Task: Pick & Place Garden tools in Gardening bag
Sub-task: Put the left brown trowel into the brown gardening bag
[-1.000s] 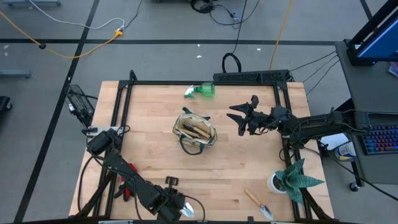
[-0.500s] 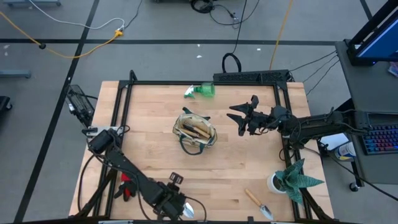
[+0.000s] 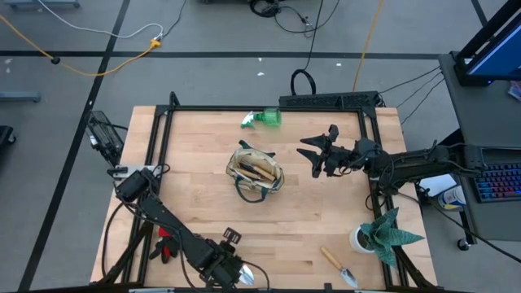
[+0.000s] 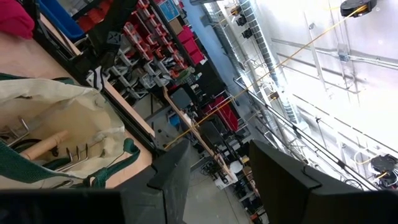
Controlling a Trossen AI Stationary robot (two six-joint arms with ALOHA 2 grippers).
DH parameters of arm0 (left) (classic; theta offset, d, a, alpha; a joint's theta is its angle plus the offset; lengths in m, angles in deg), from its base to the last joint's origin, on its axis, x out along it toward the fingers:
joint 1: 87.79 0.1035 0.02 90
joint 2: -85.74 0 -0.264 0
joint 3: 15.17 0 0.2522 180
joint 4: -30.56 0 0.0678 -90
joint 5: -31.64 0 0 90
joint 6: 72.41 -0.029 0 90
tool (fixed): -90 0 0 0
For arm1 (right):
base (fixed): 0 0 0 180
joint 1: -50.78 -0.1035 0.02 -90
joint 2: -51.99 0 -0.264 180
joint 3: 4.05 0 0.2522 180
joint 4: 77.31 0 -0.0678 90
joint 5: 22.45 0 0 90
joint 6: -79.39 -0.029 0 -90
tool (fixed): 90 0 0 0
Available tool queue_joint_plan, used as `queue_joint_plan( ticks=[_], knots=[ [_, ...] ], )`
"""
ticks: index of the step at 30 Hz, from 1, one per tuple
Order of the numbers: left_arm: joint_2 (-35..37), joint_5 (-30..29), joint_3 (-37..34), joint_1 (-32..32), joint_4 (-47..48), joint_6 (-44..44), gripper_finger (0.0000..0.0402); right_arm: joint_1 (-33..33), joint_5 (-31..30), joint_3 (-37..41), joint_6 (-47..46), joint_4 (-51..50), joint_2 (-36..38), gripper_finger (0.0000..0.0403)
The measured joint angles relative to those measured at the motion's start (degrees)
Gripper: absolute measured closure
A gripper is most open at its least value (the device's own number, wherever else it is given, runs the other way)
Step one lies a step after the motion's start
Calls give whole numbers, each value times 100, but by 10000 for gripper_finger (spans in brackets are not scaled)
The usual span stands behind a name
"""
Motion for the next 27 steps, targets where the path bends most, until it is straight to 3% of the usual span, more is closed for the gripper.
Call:
queue_joint_plan(
  ticks=[17,27],
  knots=[
    [22,73,-653,68,-1008,-496,314,-1,-1,0,-1,-2,-2,243],
    [31,95,-946,181,-1603,437,313,-1,-1,0,-1,-4,0,243]
  ],
)
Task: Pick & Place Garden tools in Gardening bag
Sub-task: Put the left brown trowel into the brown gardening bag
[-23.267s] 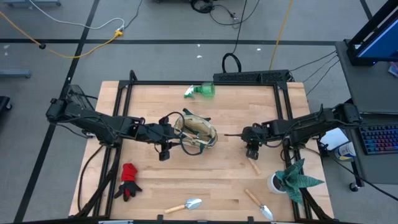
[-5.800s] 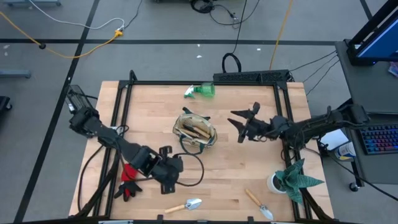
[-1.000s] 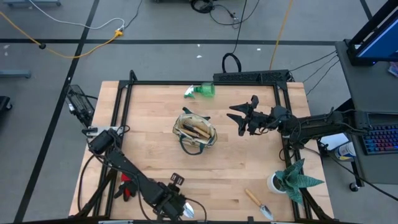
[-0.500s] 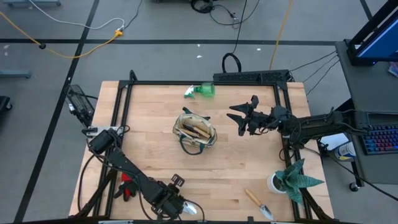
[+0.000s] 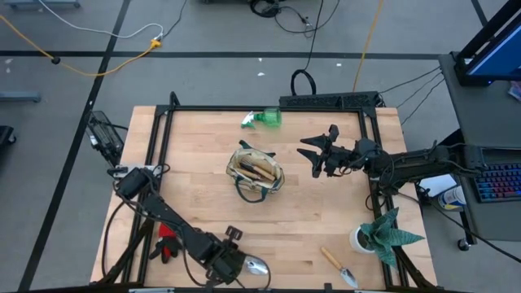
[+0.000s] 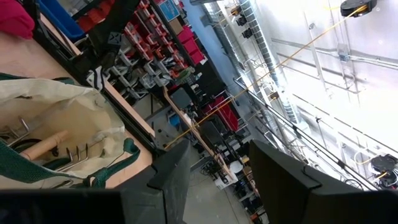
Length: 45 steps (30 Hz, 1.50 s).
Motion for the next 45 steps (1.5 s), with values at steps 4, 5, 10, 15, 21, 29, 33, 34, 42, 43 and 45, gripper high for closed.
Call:
queue_joint_plan(
  ticks=[4,5,10,15,21,29,33,34,42,43,45],
  knots=[
    [-7,45,-59,168,-3,490,313,0,1,0,0,0,0,243],
    [-7,47,-66,206,-2,532,313,2,2,0,0,0,-2,243],
    [-15,43,-65,393,-8,547,313,0,0,0,0,0,0,243],
    [-17,41,-66,548,14,483,313,0,1,0,-2,-2,0,243],
    [-17,205,-73,790,38,377,313,0,0,0,0,-2,0,243],
    [-17,101,-75,875,40,348,313,1,1,0,-43,-4,0,243],
    [41,-238,-81,876,89,243,314,0,2,0,-44,-4,0,243],
    [79,-399,-94,891,155,243,314,0,0,0,-44,-4,0,243],
    [689,-1175,-94,1061,497,287,314,1,2,0,-43,0,-1,243],
    [745,-1229,-94,1082,545,256,314,2,-1,0,-44,-2,0,243],
    [848,-1319,-105,1131,633,102,314,2,-1,0,-44,-5,0,243]
  ],
)
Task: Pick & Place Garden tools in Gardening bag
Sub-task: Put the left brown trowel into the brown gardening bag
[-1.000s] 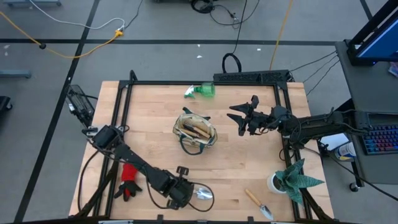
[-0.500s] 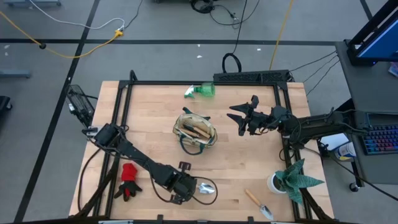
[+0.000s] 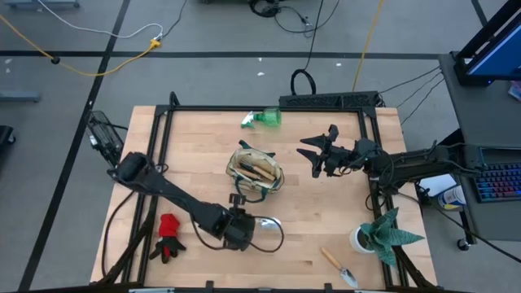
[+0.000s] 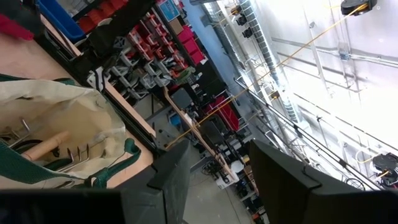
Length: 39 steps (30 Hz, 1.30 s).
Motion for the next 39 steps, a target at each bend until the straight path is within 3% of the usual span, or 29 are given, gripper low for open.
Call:
queue_joint_plan(
  ticks=[7,16,26,39],
  knots=[
    [359,-229,13,138,560,-206,314,-2,0,0,-151,-39,0,243],
    [973,-937,78,136,930,-280,314,-1,0,0,-173,-312,0,243],
    [1674,-1993,85,171,1096,-1183,314,-10,-2,0,-536,-336,-1,243],
    [1681,-1984,85,1034,1193,-2252,314,-11,0,0,-933,-336,-1,243]
  ],
)
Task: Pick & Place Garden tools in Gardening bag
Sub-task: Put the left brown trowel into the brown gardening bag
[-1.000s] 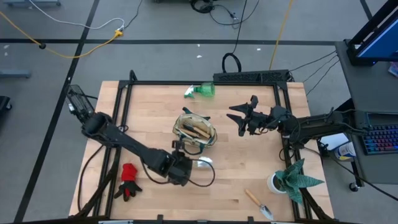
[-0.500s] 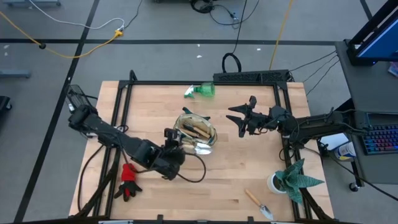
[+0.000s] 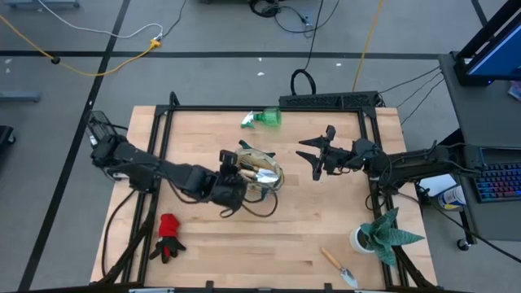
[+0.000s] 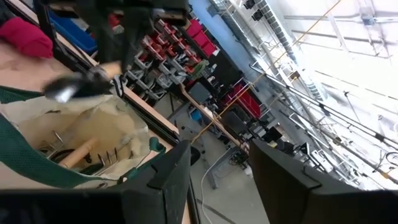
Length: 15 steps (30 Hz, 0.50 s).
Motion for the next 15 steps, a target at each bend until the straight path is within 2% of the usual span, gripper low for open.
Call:
queue_joint_plan(
  ticks=[7,12,15],
  knots=[
    [0,48,0,515,28,-538,314,0,0,0,-187,-2,1,243],
    [-1,810,0,777,26,-1090,314,0,0,0,-244,-4,1,243],
    [-95,822,0,834,10,-1418,314,0,0,0,-267,-19,1,243]
  ],
)
